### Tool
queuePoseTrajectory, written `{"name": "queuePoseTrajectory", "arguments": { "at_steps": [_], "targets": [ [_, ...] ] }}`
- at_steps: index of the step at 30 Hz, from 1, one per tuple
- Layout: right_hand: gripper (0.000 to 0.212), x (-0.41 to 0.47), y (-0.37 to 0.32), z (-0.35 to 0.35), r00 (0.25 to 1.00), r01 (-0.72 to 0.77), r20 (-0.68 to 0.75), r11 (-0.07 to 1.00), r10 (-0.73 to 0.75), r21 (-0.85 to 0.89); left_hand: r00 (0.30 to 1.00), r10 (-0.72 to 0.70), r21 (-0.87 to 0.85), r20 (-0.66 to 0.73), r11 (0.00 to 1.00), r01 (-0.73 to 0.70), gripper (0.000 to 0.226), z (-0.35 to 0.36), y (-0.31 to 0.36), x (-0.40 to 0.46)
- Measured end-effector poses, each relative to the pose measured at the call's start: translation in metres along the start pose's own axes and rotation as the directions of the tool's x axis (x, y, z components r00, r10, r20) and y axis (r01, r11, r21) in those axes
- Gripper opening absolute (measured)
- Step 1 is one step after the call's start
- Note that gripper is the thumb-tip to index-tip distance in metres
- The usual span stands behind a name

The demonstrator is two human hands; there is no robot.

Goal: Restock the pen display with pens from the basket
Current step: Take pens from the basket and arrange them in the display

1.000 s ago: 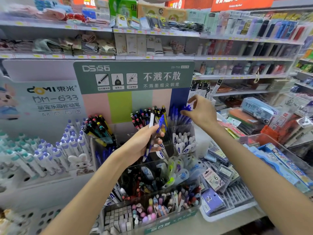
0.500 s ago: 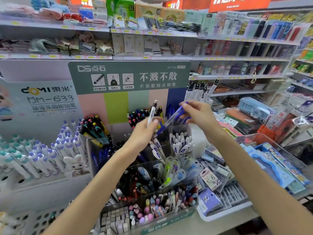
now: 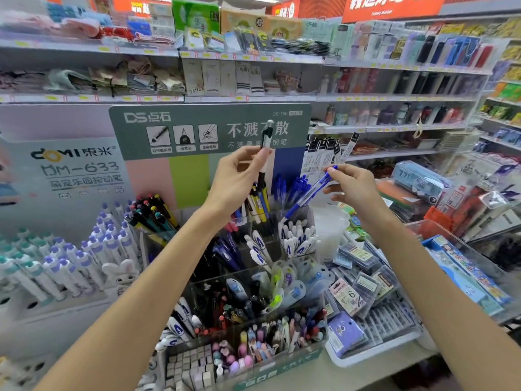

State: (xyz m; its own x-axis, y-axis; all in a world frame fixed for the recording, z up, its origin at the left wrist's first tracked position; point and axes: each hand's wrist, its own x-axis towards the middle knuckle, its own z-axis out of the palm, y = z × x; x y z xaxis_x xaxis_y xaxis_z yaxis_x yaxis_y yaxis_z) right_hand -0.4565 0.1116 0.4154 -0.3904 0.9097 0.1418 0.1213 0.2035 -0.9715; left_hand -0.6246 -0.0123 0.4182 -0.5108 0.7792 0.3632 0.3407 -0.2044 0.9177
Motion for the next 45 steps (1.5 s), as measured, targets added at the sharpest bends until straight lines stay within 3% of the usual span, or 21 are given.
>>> {"name": "queuePoseTrajectory", "arguments": {
  "at_steps": [2,4,6,9,14,19,21,26,30,36,40,45],
  "targets": [
    [0.012,-0.002,0.001,-0.006,1.000,-0.003,-0.010,1.000,0.003,0.001,0.995,0.083,0.157,-0.055,0.985,-0.073,0.018,0.000,-0.003,0.004],
    [0.012,-0.003,0.003,-0.010,1.000,-0.001,-0.013,1.000,0.001,-0.008,0.980,0.186,0.425,-0.078,0.895,-0.136,0.019,0.001,-0.009,0.008],
    [0.014,-0.004,0.004,-0.013,1.000,0.002,-0.016,0.999,-0.003,-0.032,0.965,0.255,0.585,-0.059,0.792,-0.173,0.021,0.004,-0.015,0.010],
    [0.015,-0.005,0.005,-0.016,1.000,0.006,-0.016,0.999,-0.007,-0.043,0.955,0.296,0.675,-0.017,0.708,-0.208,0.024,0.010,-0.028,0.013],
    [0.014,-0.006,0.007,-0.021,1.000,-0.005,-0.011,0.999,0.005,-0.037,0.958,0.285,0.803,0.035,0.563,-0.197,0.055,0.016,-0.043,0.009],
    [0.012,-0.007,0.008,-0.025,1.000,-0.007,-0.010,1.000,0.007,-0.025,0.920,0.371,0.896,0.125,0.355,-0.265,0.025,0.019,-0.049,0.006],
    [0.011,-0.007,0.008,-0.026,1.000,-0.007,-0.012,1.000,0.007,-0.020,0.911,0.380,0.900,0.159,0.325,-0.292,0.015,0.020,-0.056,0.005],
    [0.012,-0.008,0.009,-0.028,1.000,-0.009,0.006,1.000,0.009,-0.004,0.892,0.431,0.893,0.136,0.336,-0.298,0.012,0.016,-0.078,-0.001],
    [0.015,-0.002,0.002,-0.026,0.997,0.061,-0.052,0.998,-0.062,-0.016,0.896,0.434,0.882,0.092,0.382,-0.276,0.031,0.009,-0.066,-0.013],
    [0.014,0.023,-0.001,-0.004,0.947,0.247,-0.130,0.926,-0.292,-0.284,0.969,0.246,0.808,0.030,0.564,-0.168,0.030,-0.024,-0.036,-0.054],
    [0.023,0.029,0.021,0.021,0.955,0.265,0.023,0.822,-0.294,-0.505,0.992,0.114,0.705,-0.060,0.708,-0.038,0.024,-0.043,-0.025,-0.080],
    [0.031,0.030,0.034,0.029,0.940,0.244,-0.026,0.720,-0.341,-0.649,0.998,-0.005,0.624,-0.059,0.780,0.041,0.019,-0.050,-0.026,-0.092]
  ]
}}
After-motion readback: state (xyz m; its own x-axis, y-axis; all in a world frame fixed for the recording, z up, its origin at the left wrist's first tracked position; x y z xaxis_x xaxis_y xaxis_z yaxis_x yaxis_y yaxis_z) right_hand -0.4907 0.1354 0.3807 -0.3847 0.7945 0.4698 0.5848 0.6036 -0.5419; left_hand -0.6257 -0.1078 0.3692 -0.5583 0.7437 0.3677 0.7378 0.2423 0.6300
